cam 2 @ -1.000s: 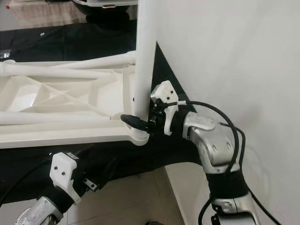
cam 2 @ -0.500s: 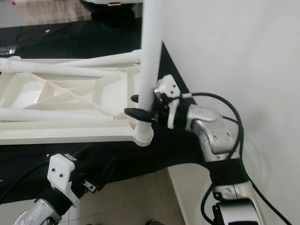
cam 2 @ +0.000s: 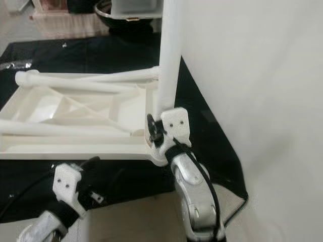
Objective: Building children table
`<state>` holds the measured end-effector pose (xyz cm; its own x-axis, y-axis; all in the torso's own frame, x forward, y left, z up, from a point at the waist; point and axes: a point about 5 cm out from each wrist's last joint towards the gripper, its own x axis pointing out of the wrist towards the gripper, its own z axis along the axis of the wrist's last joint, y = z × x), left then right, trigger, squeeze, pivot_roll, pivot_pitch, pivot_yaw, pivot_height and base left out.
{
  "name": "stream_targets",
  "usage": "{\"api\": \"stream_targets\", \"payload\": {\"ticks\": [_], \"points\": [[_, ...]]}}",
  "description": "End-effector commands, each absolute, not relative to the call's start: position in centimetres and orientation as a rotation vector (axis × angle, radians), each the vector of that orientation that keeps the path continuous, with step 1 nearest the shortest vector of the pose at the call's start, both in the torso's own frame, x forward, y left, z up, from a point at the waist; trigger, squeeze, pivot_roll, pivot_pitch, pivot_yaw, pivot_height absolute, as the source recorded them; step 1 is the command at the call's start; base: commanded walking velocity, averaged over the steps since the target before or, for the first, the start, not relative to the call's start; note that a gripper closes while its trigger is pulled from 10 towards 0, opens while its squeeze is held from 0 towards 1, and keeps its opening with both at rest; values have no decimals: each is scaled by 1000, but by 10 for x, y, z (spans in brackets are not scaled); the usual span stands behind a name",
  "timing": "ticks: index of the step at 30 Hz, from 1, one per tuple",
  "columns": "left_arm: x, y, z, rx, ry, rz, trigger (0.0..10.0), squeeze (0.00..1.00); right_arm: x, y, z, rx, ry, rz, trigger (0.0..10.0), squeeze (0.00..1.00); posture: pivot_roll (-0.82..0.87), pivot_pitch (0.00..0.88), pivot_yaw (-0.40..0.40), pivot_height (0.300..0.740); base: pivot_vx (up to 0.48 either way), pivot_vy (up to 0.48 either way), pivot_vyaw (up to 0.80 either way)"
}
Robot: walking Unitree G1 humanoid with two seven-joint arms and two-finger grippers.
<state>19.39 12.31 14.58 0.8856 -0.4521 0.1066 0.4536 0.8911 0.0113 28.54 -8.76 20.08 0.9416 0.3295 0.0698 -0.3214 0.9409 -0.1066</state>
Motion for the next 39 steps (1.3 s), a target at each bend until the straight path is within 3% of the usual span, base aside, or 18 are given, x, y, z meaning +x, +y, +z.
{"api": "stream_targets", "payload": {"ticks": [1, 2, 8, 9, 16, 21, 22, 33, 38, 39], "points": [[193, 123, 142, -17, -96, -468, 10000, 0, 293, -93, 176, -115, 41, 342, 10000, 0, 22, 143, -50, 740, 0, 0, 0], [193, 124, 141, -17, -97, -465, 10000, 0, 295, -91, 182, -77, 17, 384, 10000, 1000, 22, 143, -50, 740, 0, 0, 0], [193, 122, 141, -16, -97, -474, 10000, 0, 293, -89, 204, 22, -69, 668, 10000, 1000, 25, 139, -47, 740, 0, 0, 0], [191, 121, 141, -13, -98, -485, 10000, 0, 295, -96, 210, -20, -80, 828, 10000, 0, 33, 148, -46, 740, 0, 0, 0], [188, 120, 143, -11, -100, -494, 10000, 0, 301, -113, 222, -133, -64, 1095, 10000, 0, 39, 170, -51, 740, 0, 0, 0], [186, 120, 143, -14, -100, -497, 10000, 0, 316, -122, 227, -168, -61, 1132, 10000, 0, 38, 179, -47, 740, 0, 0, 0], [185, 120, 144, -15, -100, -496, 10000, 0, 321, -124, 232, -165, -75, 1122, 157, 0, 49, 190, -50, 740, 0, 0, 0], [184, 119, 144, -18, -100, -490, 10000, 0, 325, -138, 236, -155, -75, 1208, 0, 0, 47, 192, -52, 740, 0, 0, 0], [186, 119, 143, -19, -102, -490, 10000, 0, 322, -145, 228, -139, -59, 1166, 0, 0, 36, 186, -53, 740, 0, 0, 0], [186, 120, 143, -19, -102, -489, 10000, 0, 321, -142, 217, -155, -37, 1063, 0, 0, 25, 184, -52, 740, 0, 0, 0]]}}
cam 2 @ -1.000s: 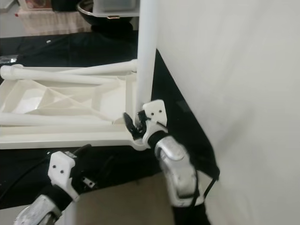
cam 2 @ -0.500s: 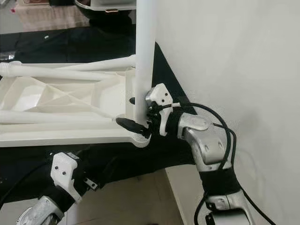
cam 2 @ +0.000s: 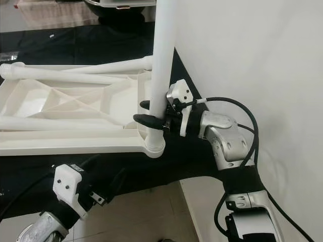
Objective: Building children table
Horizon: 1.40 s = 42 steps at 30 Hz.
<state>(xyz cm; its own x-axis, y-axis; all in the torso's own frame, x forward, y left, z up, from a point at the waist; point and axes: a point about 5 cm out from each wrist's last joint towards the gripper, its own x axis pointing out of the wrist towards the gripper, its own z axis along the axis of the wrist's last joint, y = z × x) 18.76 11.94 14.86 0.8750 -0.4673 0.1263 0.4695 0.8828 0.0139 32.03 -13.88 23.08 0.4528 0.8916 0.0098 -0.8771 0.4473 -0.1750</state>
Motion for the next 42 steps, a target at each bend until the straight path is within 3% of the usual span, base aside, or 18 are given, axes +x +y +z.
{"api": "stream_targets", "payload": {"ticks": [1, 3, 6, 9, 16, 17, 20, 21, 25, 26, 29, 30, 31, 32, 36, 40, 41, 42], "points": [[186, 120, 143, -19, -102, -489, 10000, 0, 319, -136, 203, -167, -7, 930, 0, 0, 18, 181, -51, 740, 0, 0, 0], [187, 121, 143, -19, -102, -490, 10000, 0, 315, -126, 181, -162, 50, 704, 0, 0, 15, 180, -49, 740, 0, 0, 0], [188, 121, 143, -18, -102, -492, 10000, 0, 309, -121, 169, -162, 81, 599, 0, 0, 9, 183, -43, 740, 0, 0, 0], [191, 121, 143, -15, -102, -502, 10000, 0, 295, -111, 149, -150, 159, 316, 0, 0, 4, 178, -35, 740, 0, 0, 0], [197, 120, 141, -6, -104, -505, 10000, 0, 296, -85, 161, -154, 77, 249, 0, 0, -1, 157, -23, 740, 0, 0, 0], [198, 121, 141, -3, -106, -499, 10000, 0, 297, -83, 165, -146, 62, 286, 10000, 0, -3, 155, -24, 740, 0, 0, 0], [199, 121, 141, 0, -109, -492, 10000, 0, 299, -86, 169, -140, 39, 315, 10000, 31, -4, 156, -25, 740, 0, 0, 0], [199, 121, 141, 0, -109, -491, 10000, 0, 300, -88, 173, -123, 23, 325, 10000, 1000, -4, 155, -25, 740, 0, 0, 0], [200, 121, 141, 0, -112, -492, 10000, 0, 305, -93, 188, -39, -39, 417, 10000, 1000, -4, 153, -26, 740, 0, 0, 0], [200, 120, 141, 0, -114, -493, 10000, 0, 306, -93, 201, -19, -86, 612, 10000, 1000, 1, 154, -28, 740, 0, 0, 0], [200, 120, 141, 0, -115, -493, 10000, 0, 306, -94, 203, -30, -88, 673, 10000, 1000, 1, 154, -28, 740, 0, 0, 0], [200, 120, 141, 0, -116, -494, 10000, 0, 306, -96, 207, -77, -103, 754, 10000, 114, 11, 155, -31, 740, 0, 0, 0], [200, 120, 141, 0, -116, -494, 10000, 0, 306, -96, 207, -77, -103, 754, 10000, 114, 11, 155, -31, 740, 0, 0, 0], [199, 120, 141, 0, -116, -494, 10000, 0, 308, -99, 210, -119, -111, 823, 10000, 0, 15, 156, -31, 740, 0, 0, 0], [198, 119, 141, 4, -118, -493, 10000, 0, 321, -116, 221, -186, -103, 999, 10000, 0, 33, 157, -36, 740, 0, 0, 0], [196, 117, 141, 4, -118, -493, 10000, 0, 331, -123, 228, -195, -96, 1055, 10000, 0, 43, 159, -44, 740, 0, 0, 0], [195, 116, 141, 4, -118, -493, 10000, 0, 333, -124, 230, -194, -96, 1064, 5137, 0, 46, 161, -53, 740, 0, 0, 0], [195, 116, 141, 4, -118, -493, 10000, 0, 333, -124, 230, -194, -96, 1064, 5137, 0, 46, 161, -53, 740, 0, 0, 0]]}}
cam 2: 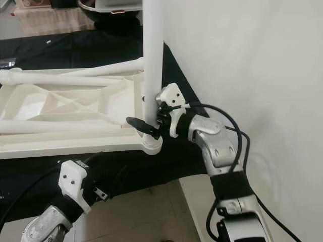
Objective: Building children table
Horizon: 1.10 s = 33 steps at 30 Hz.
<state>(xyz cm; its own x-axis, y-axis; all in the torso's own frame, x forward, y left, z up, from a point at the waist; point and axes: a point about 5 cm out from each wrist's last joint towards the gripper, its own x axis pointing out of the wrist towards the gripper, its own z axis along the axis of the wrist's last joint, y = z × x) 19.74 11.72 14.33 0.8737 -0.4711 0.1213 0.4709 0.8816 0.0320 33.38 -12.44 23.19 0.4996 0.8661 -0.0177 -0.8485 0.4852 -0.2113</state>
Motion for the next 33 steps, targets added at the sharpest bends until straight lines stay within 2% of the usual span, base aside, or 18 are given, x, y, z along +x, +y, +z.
{"api": "stream_targets", "payload": {"ticks": [1, 8, 12, 14, 15, 17, 18, 19, 20, 22, 24, 28, 29, 31, 32, 33], "points": [[195, 115, 141, 4, -118, -493, 10000, 0, 336, -126, 234, -189, -100, 1080, 0, 0, 45, 154, -62, 740, 0, 0, 0], [194, 112, 141, -8, -122, -489, 10000, 0, 327, -128, 235, -135, -71, 1239, 0, 0, 39, 160, -64, 740, 0, 0, 0], [194, 111, 141, -12, -122, -492, 10000, 0, 323, -128, 225, -109, -65, 1223, 0, 0, 27, 164, -61, 740, 0, 0, 0], [195, 112, 141, -13, -121, -492, 10000, 0, 319, -122, 203, -106, -39, 1010, 0, 0, 8, 167, -55, 740, 0, 0, 0], [195, 112, 141, -13, -121, -492, 10000, 0, 319, -122, 203, -106, -39, 1010, 0, 0, 8, 167, -55, 740, 0, 0, 0], [196, 113, 141, -12, -121, -492, 10000, 0, 318, -120, 182, -141, -4, 596, 0, 0, -3, 170, -51, 740, 0, 0, 0], [196, 113, 141, -12, -121, -492, 10000, 0, 318, -120, 182, -141, -4, 596, 0, 0, -3, 170, -51, 740, 0, 0, 0], [196, 114, 141, -14, -119, -492, 10000, 0, 308, -125, 170, -212, 29, 354, 0, 0, -14, 172, -46, 740, 0, 0, 0], [197, 114, 141, -13, -119, -495, 10000, 0, 296, -124, 162, -243, 43, 247, 0, 0, -10, 173, -44, 740, 0, 0, 0], [197, 114, 141, -13, -119, -496, 10000, 0, 287, -122, 158, -257, 52, 202, 0, 0, -5, 174, -40, 740, 0, 0, 0], [199, 115, 140, -11, -118, -496, 10000, 0, 280, -109, 150, -225, 79, 251, 0, 0, -12, 168, -31, 740, 0, 0, 0], [201, 115, 140, -8, -117, -496, 10000, 0, 285, -102, 153, -196, 60, 279, 0, 0, -16, 162, -26, 740, 0, 0, 0], [201, 115, 140, -8, -117, -497, 10000, 0, 286, -99, 156, -193, 36, 297, 10000, 0, -15, 164, -26, 740, 0, 0, 0], [202, 115, 140, -9, -117, -496, 10000, 0, 287, -95, 161, -169, 2, 350, 10000, 0, -16, 164, -26, 740, 0, 0, 0], [202, 115, 140, -9, -117, -495, 10000, 0, 287, -93, 164, -163, -15, 373, 10000, 443, -16, 162, -26, 740, 0, 0, 0], [202, 115, 140, -9, -117, -494, 10000, 0, 287, -92, 166, -160, -23, 384, 10000, 443, -16, 162, -26, 740, 0, 0, 0]]}}
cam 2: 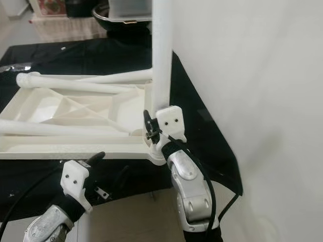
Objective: Building children table
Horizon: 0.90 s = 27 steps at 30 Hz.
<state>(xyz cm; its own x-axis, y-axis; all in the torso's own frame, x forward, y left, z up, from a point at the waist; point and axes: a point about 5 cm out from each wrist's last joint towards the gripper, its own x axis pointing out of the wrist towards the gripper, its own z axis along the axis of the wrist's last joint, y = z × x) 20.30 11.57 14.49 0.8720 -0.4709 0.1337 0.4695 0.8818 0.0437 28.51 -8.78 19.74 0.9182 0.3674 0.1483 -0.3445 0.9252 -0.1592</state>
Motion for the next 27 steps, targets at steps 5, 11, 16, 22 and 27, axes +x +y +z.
{"api": "stream_targets", "payload": {"ticks": [5, 11, 16, 22, 27], "points": [[202, 115, 140, -11, -120, -490, 10000, 0, 292, -88, 191, -54, -107, 577, 10000, 1000, -11, 165, -29, 740, 0, 0, 0], [201, 114, 141, -15, -123, -489, 10000, 0, 296, -89, 195, -138, -54, 1014, 10000, 0, 1, 173, -35, 740, 0, 0, 0], [198, 114, 142, -17, -122, -485, 10000, 0, 319, -97, 212, -182, -64, 1104, 10000, 0, 22, 184, -42, 740, 0, 0, 0], [195, 115, 142, -17, -120, -480, 10000, 0, 330, -100, 224, -168, -85, 1142, 0, 0, 36, 192, -38, 740, 0, 0, 0], [194, 115, 143, -16, -117, -481, 10000, 0, 332, -106, 231, -148, -88, 1188, 0, 0, 43, 193, -38, 740, 0, 0, 0]]}}
